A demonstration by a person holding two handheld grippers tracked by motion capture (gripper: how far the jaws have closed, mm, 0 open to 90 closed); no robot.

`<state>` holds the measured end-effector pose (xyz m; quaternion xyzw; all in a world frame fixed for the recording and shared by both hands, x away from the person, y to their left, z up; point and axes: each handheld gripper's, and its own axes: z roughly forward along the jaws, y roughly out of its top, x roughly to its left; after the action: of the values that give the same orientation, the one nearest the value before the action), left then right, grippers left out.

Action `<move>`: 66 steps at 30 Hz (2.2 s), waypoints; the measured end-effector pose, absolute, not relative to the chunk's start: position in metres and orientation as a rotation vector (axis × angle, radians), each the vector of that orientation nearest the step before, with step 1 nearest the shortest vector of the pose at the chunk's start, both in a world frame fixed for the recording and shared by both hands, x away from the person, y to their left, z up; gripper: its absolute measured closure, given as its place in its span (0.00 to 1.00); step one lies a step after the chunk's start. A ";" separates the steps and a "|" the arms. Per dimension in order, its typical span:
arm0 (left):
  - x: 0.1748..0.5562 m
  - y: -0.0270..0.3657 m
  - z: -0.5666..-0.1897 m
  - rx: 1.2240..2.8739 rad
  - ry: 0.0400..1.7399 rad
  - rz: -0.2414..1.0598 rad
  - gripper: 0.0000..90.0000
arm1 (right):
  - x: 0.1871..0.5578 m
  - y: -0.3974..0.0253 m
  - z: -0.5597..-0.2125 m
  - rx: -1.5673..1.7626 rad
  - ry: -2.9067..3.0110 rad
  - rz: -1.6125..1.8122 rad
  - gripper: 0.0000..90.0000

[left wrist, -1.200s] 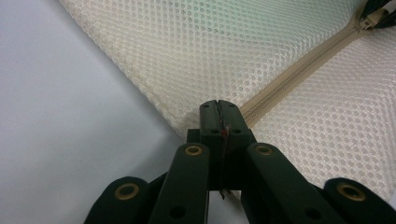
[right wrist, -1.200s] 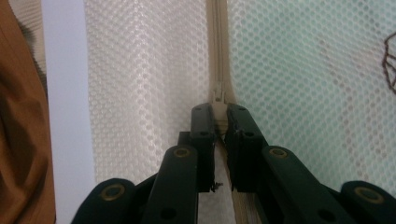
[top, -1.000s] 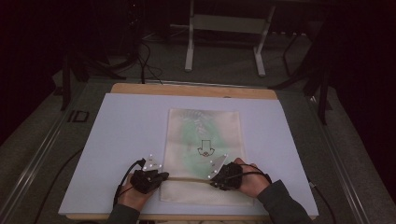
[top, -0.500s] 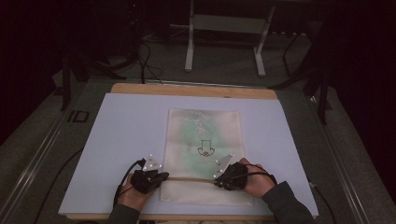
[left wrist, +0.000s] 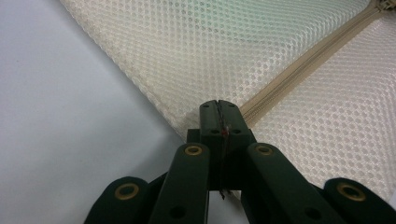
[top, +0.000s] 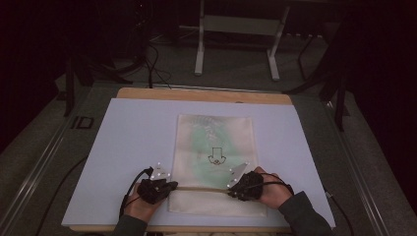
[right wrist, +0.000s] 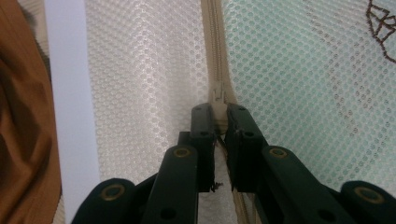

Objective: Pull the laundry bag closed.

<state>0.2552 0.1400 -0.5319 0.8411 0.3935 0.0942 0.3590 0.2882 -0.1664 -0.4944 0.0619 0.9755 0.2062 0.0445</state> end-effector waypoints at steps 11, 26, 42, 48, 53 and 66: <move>0.255 0.140 -0.532 2.169 1.016 0.243 0.99 | 0.288 -0.176 -0.495 0.217 2.973 0.640 0.92; 0.255 0.139 -0.532 2.173 1.017 0.248 0.99 | 0.286 -0.191 -0.497 0.249 2.960 0.657 0.92; 0.255 0.139 -0.532 2.171 1.016 0.248 0.99 | 0.287 -0.198 -0.496 0.267 2.963 0.676 0.92; 0.255 0.139 -0.531 2.174 1.018 0.249 0.99 | 0.287 -0.201 -0.495 0.269 2.959 0.669 0.92; 0.255 0.139 -0.532 2.172 1.017 0.249 0.99 | 0.287 -0.202 -0.494 0.270 2.958 0.682 0.92; 0.255 0.139 -0.532 2.170 1.018 0.248 0.99 | 0.287 -0.205 -0.493 0.275 2.957 0.683 0.92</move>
<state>0.2547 0.1393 -0.5317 0.8408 0.3946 0.0960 0.3580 0.2871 -0.2054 -0.4932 0.0902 0.9693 0.2238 0.0470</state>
